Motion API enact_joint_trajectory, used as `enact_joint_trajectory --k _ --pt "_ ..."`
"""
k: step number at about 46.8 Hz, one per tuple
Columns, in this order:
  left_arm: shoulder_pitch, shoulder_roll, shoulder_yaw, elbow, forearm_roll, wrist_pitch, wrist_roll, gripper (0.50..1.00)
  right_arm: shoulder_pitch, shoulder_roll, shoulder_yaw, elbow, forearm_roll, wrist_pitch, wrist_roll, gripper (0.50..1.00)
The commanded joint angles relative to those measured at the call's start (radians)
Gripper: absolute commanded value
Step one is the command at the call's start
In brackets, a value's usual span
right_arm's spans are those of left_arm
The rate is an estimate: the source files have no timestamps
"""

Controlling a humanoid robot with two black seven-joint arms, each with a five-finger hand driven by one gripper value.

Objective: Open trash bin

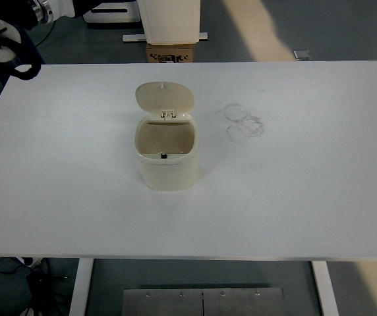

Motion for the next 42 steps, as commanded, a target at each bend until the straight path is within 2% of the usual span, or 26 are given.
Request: enact_joint_trajectory --k 1,9,15,20,29,37,42 --pt "0.041 -0.015 0.0 0.024 -0.002 0.011 -0.015 1.0 0.0 0.0 0.0 0.0 0.0 0.0 0.0 0.991" --pt "0.151 -0.048 -0.004 0.033 -0.116 0.008 -0.016 1.0 -0.001 0.0 0.0 0.0 0.0 0.0 0.0 0.991" --pt "0.205 -0.05 -0.003 0.041 -0.279 -0.003 -0.019 1.0 0.0 0.0 0.0 0.0 0.0 0.0 0.0 0.991" --pt "0.235 -0.064 -0.006 0.041 -0.348 -0.001 -0.027 1.0 0.0 0.0 0.0 0.0 0.0 0.0 0.0 0.991" --pt "0.315 -0.107 -0.133 0.113 -0.382 -0.003 -0.036 1.0 0.0 0.0 0.0 0.0 0.0 0.0 0.0 0.991" --pt "0.341 -0.131 -0.219 0.178 -0.388 -0.001 -0.096 1.0 0.0 0.0 0.0 0.0 0.0 0.0 0.0 0.991" --pt "0.355 -0.137 -0.253 0.194 -0.397 -0.003 -0.104 1.0 0.0 0.0 0.0 0.0 0.0 0.0 0.0 0.991"
